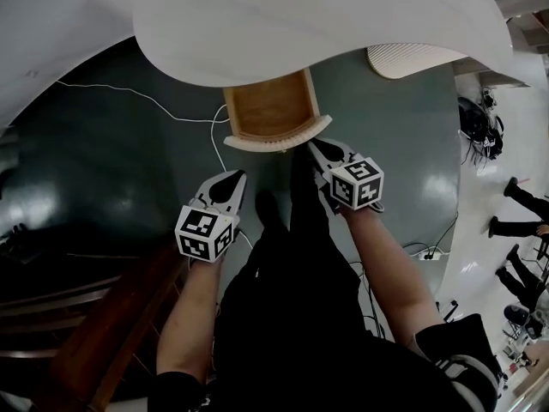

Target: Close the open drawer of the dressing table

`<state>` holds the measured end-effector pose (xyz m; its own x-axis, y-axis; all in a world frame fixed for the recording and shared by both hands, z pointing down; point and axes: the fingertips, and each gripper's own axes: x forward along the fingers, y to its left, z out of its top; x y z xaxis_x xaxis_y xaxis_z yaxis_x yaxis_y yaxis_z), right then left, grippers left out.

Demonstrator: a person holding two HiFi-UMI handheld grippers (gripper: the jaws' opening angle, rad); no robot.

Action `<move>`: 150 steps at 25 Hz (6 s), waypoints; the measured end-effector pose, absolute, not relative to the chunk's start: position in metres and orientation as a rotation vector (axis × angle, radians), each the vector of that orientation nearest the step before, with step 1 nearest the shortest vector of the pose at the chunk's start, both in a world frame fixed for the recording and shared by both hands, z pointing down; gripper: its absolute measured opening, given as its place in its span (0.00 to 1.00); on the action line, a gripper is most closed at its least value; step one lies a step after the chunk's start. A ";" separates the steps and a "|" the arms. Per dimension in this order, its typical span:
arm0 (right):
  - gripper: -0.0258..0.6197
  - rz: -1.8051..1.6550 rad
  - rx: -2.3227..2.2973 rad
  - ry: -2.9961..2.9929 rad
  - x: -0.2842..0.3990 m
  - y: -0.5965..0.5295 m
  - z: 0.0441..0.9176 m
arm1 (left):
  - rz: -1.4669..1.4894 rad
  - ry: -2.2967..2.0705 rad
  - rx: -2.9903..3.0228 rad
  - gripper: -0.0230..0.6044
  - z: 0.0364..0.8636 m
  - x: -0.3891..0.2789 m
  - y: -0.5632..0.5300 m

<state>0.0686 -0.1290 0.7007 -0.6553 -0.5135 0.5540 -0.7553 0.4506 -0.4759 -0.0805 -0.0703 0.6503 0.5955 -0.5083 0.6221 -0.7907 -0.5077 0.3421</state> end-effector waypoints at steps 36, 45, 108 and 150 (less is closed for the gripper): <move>0.05 1.126 1.109 -2.474 0.034 -0.299 0.692 | 0.393 -1.202 2.177 0.05 0.570 -0.077 -0.192; 0.05 1.269 1.203 -2.500 0.034 -0.323 0.707 | 0.381 -1.209 2.157 0.05 0.577 -0.079 -0.193; 0.05 0.793 1.042 -2.708 0.056 -0.146 0.446 | 0.242 -1.318 2.288 0.05 0.438 -0.140 -0.086; 0.04 0.016 0.650 -3.122 0.196 -0.206 0.218 | 0.079 -1.734 2.413 0.05 0.264 0.002 -0.182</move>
